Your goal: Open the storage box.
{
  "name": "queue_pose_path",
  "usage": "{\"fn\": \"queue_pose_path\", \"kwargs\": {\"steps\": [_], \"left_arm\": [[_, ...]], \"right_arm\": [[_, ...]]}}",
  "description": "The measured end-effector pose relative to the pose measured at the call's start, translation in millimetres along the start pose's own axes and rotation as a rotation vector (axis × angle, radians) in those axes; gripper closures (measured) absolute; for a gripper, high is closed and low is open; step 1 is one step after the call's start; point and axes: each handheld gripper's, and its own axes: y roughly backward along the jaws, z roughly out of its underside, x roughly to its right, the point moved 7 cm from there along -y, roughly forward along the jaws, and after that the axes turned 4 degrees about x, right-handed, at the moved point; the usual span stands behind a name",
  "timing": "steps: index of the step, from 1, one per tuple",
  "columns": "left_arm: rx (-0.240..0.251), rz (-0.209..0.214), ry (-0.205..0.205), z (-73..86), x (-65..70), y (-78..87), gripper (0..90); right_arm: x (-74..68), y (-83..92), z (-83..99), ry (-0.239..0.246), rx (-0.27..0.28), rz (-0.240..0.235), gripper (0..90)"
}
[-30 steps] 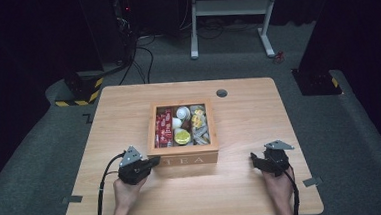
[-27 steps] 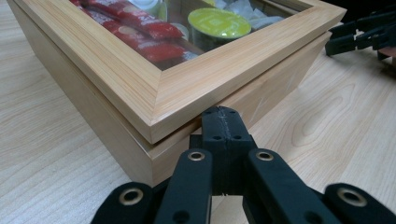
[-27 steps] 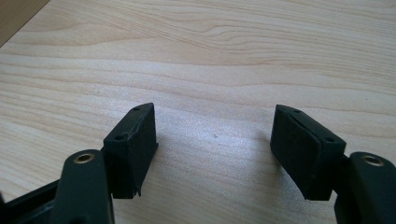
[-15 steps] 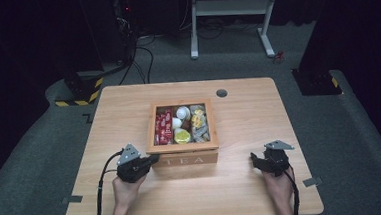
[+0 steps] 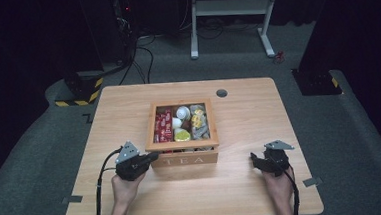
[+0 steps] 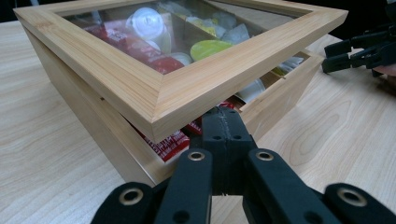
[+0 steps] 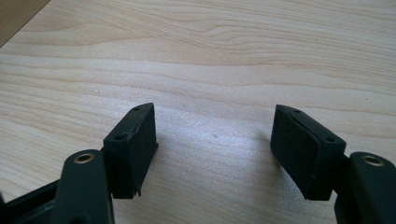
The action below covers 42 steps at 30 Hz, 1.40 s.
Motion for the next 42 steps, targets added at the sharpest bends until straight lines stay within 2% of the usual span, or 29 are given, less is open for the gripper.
{"fn": "queue_pose_path", "kwargs": {"steps": [4,26,36,39,42], "left_arm": [[0.004,-0.009,-0.010,-3.3,-1.6,-0.2,90.0],[0.034,-0.010,-0.008,-23.3,-3.8,3.3,90.0],[0.029,0.015,0.014,-36.0,-6.7,4.5,90.0],[0.024,0.013,-0.002,-40.4,-7.7,4.9,90.0],[0.030,0.020,0.005,-44.3,-8.3,5.6,90.0]], "right_arm": [[0.0,0.0,0.0,0.000,0.000,0.000,31.5],[0.0,0.0,0.0,0.000,0.000,0.000,31.5],[0.2,-0.1,-0.1,-0.002,0.000,0.002,31.2],[-0.2,-0.2,-0.1,-0.006,-0.001,0.002,31.3],[-0.3,-0.2,-0.1,-0.006,-0.001,0.002,31.3]]}}
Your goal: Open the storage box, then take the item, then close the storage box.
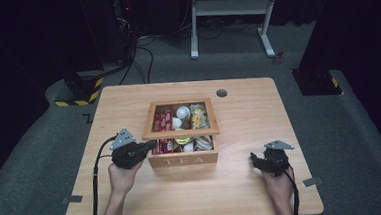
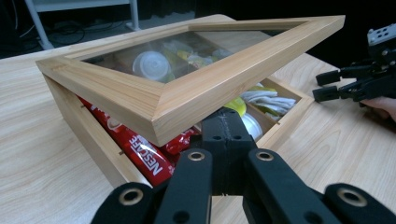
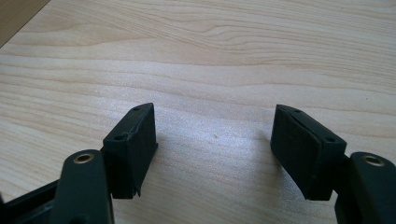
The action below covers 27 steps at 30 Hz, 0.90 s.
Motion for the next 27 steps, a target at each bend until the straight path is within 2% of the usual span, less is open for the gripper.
{"fn": "queue_pose_path", "kwargs": {"steps": [7,13,27], "left_arm": [[0.004,-0.007,-0.010,-7.7,-2.6,-0.1,90.0],[0.011,-0.001,0.005,-11.0,-3.0,-0.5,90.0],[0.008,0.000,0.001,-22.1,-6.2,-2.9,90.0]], "right_arm": [[0.0,-0.1,-0.1,0.004,0.001,-0.002,31.3],[-1.4,0.0,-0.1,0.005,0.001,-0.011,31.4],[-2.2,-0.2,-0.1,0.001,-0.002,-0.011,30.5]]}}
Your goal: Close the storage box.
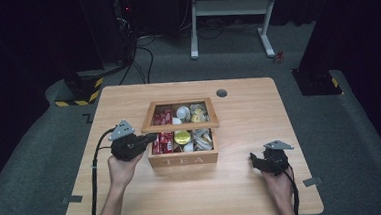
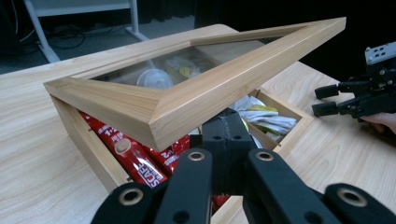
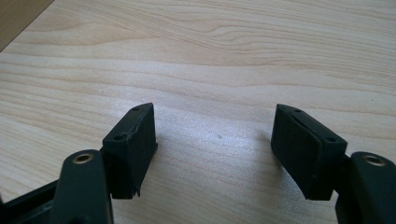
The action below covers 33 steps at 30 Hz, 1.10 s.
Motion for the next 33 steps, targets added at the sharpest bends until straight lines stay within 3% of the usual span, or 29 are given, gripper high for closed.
{"fn": "queue_pose_path", "kwargs": {"steps": [4,14,25,33], "left_arm": [[-0.002,-0.004,-0.002,-3.1,0.1,-0.1,90.0],[-0.018,-0.007,-0.013,-8.3,-2.0,-6.7,90.0],[-0.007,0.002,0.002,-20.4,-5.3,-7.0,90.0],[-0.005,0.006,0.006,-26.7,-7.7,-7.3,90.0]], "right_arm": [[-2.4,0.8,-0.6,-0.006,-0.012,-0.016,31.4],[-33.4,4.2,-10.6,-0.003,0.064,-0.163,36.0],[-70.4,14.4,-33.6,0.073,0.117,-0.312,37.9],[-83.1,19.3,-47.4,0.090,0.168,-0.347,40.5]]}}
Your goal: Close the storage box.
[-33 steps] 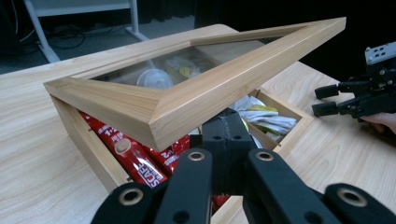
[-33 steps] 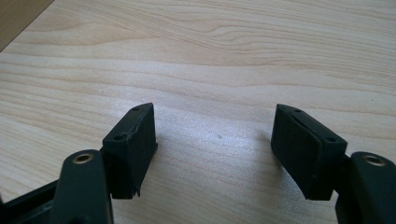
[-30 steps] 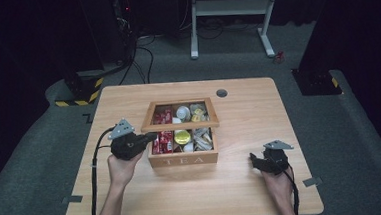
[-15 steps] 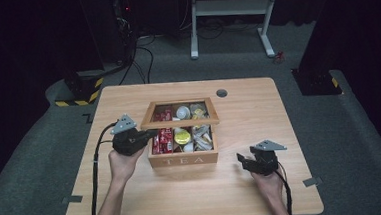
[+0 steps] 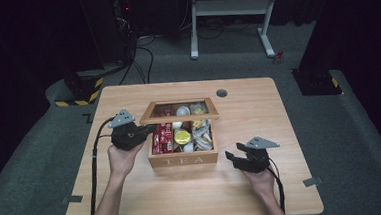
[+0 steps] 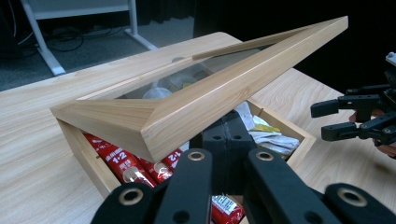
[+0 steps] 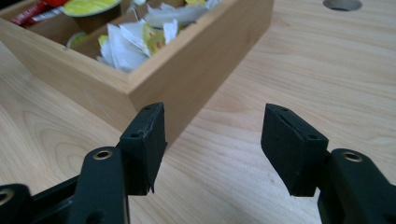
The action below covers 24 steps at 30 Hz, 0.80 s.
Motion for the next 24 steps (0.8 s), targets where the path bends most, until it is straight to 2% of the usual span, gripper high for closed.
{"fn": "queue_pose_path", "kwargs": {"steps": [2,6,11,21,24], "left_arm": [[0.000,-0.005,-0.007,-2.0,-1.2,-0.4,90.0],[0.001,0.003,0.004,-4.6,-2.4,-0.8,90.0],[-0.001,-0.001,0.009,-5.5,-4.7,-2.1,90.0],[-0.006,-0.018,-0.004,-13.6,-7.0,-3.0,90.0],[-0.001,-0.014,0.006,-15.2,-7.5,-3.3,90.0]], "right_arm": [[-3.2,-0.2,-3.7,0.012,0.010,-0.006,41.1],[-9.8,-1.7,-10.9,0.022,0.028,-0.023,41.4],[-16.2,-3.8,-21.6,0.037,0.058,-0.016,38.7],[-37.5,-18.3,-41.0,0.093,0.062,-0.060,37.9],[-45.4,-23.9,-47.3,0.115,0.064,-0.077,37.4]]}}
